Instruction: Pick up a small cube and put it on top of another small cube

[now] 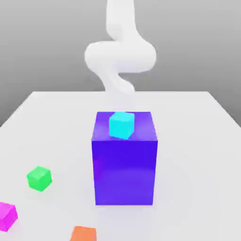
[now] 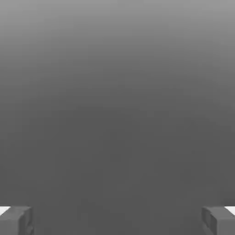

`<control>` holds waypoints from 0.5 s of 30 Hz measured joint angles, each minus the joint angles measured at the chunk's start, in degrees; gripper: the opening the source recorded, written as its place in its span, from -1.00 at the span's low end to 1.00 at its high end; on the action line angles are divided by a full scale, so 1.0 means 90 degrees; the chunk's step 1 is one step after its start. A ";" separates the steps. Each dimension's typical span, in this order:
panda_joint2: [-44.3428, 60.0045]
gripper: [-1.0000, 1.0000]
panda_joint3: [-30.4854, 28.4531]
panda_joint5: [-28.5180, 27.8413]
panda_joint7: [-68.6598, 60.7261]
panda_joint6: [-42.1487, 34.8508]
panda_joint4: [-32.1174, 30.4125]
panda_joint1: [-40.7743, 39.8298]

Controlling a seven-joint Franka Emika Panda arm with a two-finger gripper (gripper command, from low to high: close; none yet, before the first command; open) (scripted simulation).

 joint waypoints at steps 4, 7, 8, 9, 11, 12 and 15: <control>0.0961 0.00 0.0079 -0.0099 0.1062 0.0282 0.0022 -0.0580; 0.1656 0.00 0.0104 -0.0187 0.1841 0.0484 0.0038 -0.0966; 0.1887 0.00 0.0101 -0.0219 0.2102 0.0551 0.0043 -0.1083; 0.2119 0.00 0.0093 -0.0251 0.2363 0.0618 0.0049 -0.1196; 0.2581 0.00 0.0058 -0.0313 0.2881 0.0753 0.0059 -0.1403; 0.2812 0.00 0.0038 -0.0339 0.3138 0.0819 0.0065 -0.1504; 0.3504 0.00 -0.0045 -0.0385 0.3884 0.1021 0.0081 -0.1788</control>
